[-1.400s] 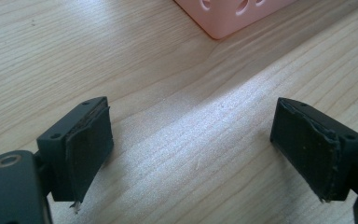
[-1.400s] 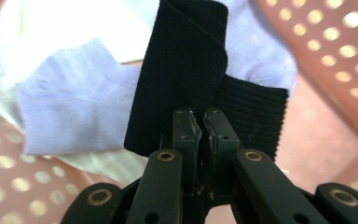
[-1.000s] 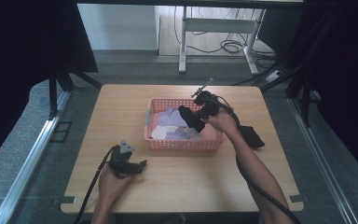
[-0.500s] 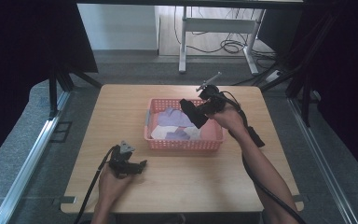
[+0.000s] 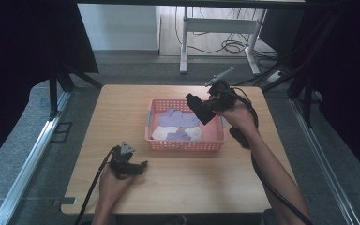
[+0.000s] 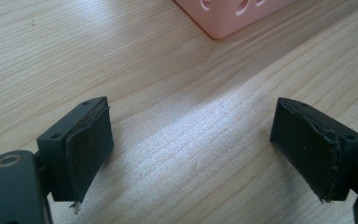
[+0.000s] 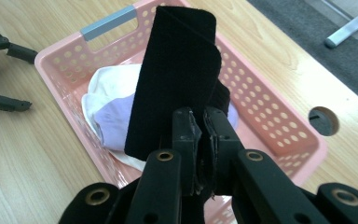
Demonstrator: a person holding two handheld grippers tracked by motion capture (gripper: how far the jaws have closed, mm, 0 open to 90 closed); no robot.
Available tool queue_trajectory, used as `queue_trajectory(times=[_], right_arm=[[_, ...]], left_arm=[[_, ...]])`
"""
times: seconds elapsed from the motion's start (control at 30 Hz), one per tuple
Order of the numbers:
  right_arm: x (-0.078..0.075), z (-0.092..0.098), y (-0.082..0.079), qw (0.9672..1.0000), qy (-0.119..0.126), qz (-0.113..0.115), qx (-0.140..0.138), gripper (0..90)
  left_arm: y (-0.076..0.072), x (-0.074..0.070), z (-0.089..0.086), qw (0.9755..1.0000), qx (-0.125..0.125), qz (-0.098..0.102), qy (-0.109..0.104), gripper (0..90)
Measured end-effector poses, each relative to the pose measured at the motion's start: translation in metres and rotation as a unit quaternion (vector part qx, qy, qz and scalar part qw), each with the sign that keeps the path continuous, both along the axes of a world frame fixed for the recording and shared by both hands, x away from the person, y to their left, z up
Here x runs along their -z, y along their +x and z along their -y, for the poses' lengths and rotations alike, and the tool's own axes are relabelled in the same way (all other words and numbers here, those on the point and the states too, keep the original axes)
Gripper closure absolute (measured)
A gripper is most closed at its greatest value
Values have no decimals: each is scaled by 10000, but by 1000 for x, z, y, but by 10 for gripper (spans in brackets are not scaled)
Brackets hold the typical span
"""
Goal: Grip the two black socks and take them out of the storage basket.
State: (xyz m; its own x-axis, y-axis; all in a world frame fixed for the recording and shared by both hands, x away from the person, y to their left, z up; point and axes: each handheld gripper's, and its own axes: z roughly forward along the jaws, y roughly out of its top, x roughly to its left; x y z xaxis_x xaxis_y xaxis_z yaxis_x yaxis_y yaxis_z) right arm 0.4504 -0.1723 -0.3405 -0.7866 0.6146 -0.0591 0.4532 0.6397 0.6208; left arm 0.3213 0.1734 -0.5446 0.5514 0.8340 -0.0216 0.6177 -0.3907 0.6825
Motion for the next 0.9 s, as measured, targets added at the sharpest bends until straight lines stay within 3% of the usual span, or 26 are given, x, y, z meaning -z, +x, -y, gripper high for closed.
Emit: queue_trajectory(times=[0.47, 0.9], right_arm=[[-13, 46, -4, 9990, 53, 156, 412, 843], [-8, 90, -6, 9959, -48, 170, 888, 843]], left_arm=[[0, 0, 1, 10000, -28, 13, -37, 126], [0, 0, 0, 10000, -17, 12, -27, 126]])
